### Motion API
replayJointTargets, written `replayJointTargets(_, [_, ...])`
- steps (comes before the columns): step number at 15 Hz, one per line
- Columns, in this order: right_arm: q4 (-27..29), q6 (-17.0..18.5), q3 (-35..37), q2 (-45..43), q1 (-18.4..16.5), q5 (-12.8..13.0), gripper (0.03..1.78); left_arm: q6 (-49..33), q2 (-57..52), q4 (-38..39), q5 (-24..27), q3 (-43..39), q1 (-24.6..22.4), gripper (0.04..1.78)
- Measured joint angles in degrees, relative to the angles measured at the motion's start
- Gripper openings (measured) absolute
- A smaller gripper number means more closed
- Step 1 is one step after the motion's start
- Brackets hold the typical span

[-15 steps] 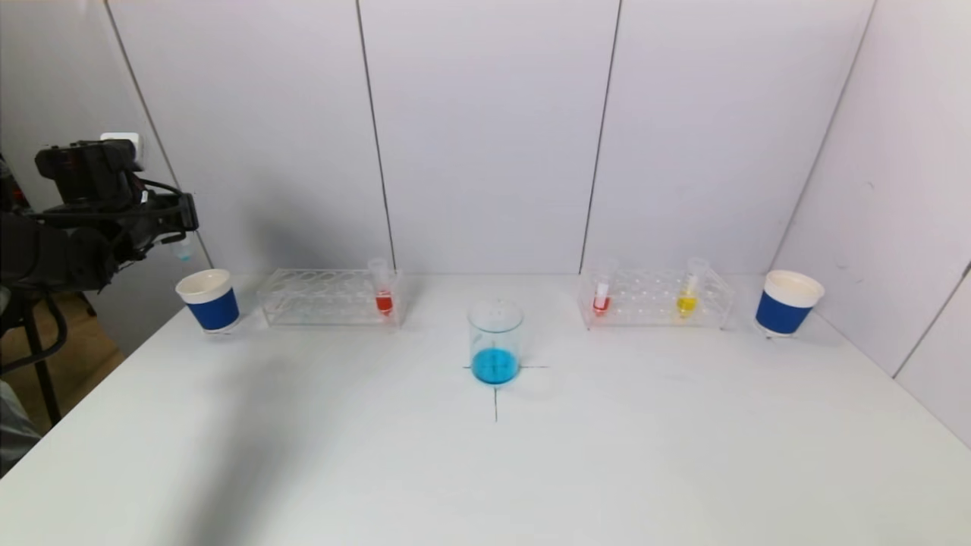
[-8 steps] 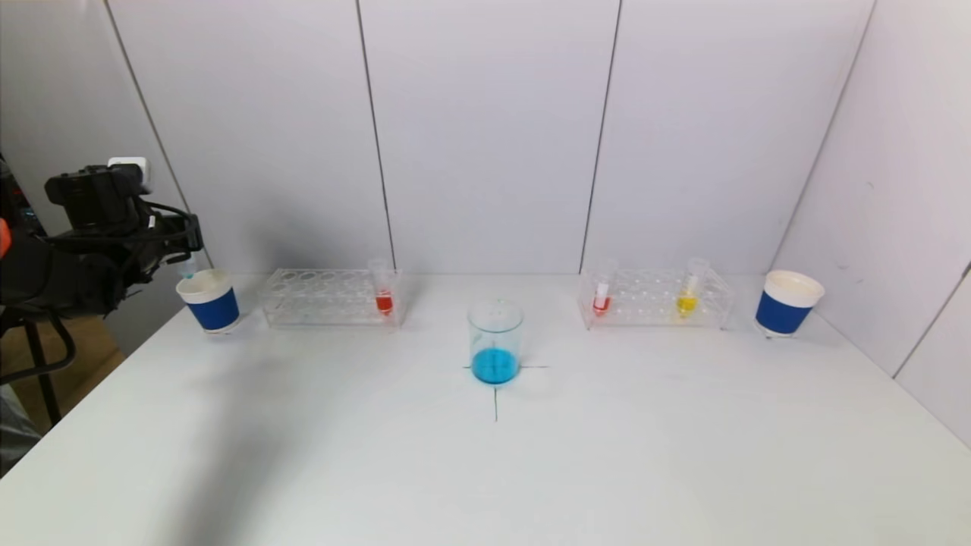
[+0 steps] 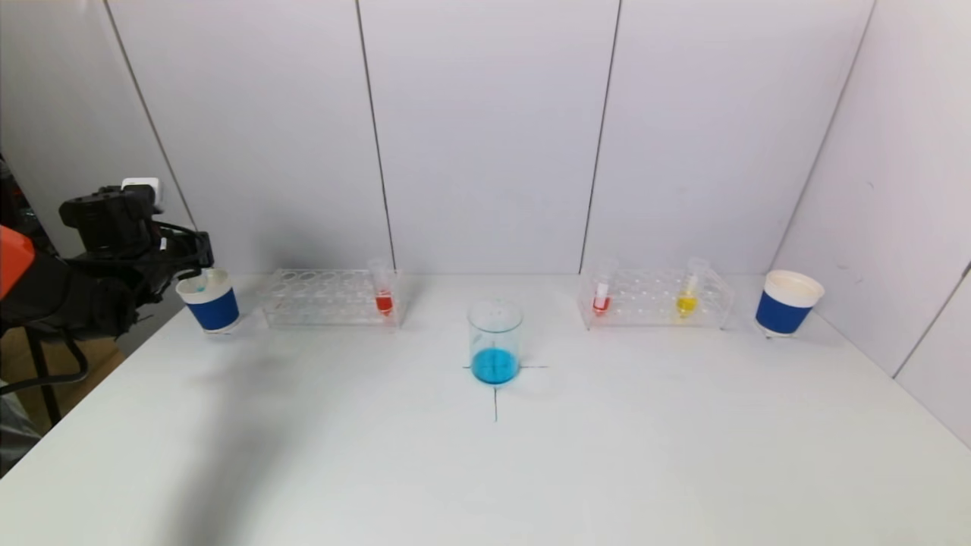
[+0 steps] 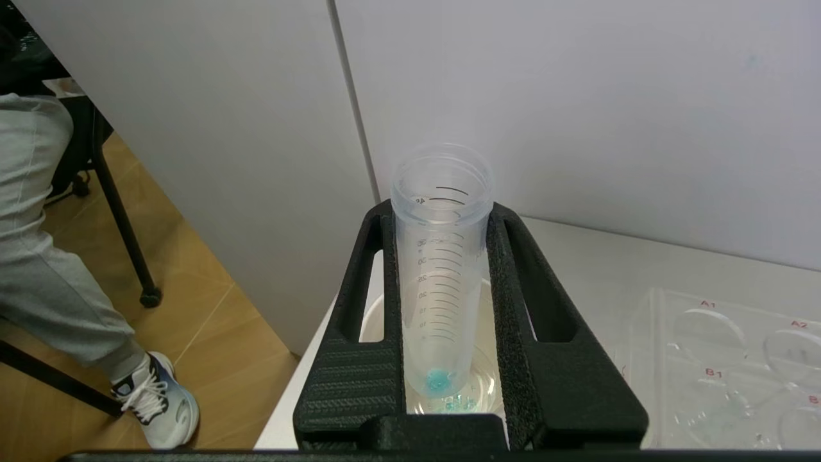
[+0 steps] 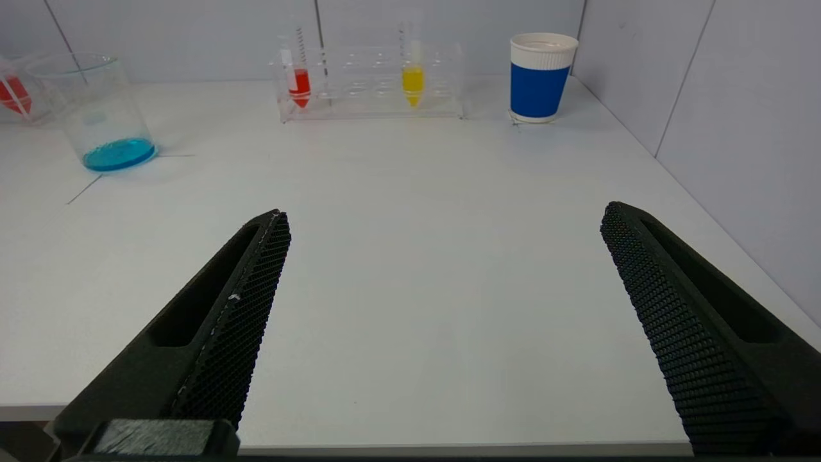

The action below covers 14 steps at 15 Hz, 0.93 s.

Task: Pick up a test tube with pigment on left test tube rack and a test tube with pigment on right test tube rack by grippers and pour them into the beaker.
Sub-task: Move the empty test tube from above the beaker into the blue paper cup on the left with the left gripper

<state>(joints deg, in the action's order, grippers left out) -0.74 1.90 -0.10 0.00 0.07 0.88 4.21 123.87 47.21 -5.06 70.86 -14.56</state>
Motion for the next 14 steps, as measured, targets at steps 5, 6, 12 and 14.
replayJointTargets(5, [-0.02,0.02,0.0,0.0,0.0,0.0,1.76,0.0,1.46,2.95,0.62,-2.34,0.0,0.42])
replayJointTargets(6, [-0.02,0.02,0.0,0.0,-0.02,0.0,1.76,0.0,1.62,3.61,0.63,-2.6,0.0,0.42])
replayJointTargets(12, [-0.02,0.0,0.0,0.0,-0.02,0.0,1.76,-0.05,1.99,6.28,0.71,-5.11,0.0,0.42])
replayJointTargets(14, [0.0,0.02,0.0,0.0,-0.02,0.0,1.76,0.0,2.04,6.92,0.74,-5.77,0.0,0.42])
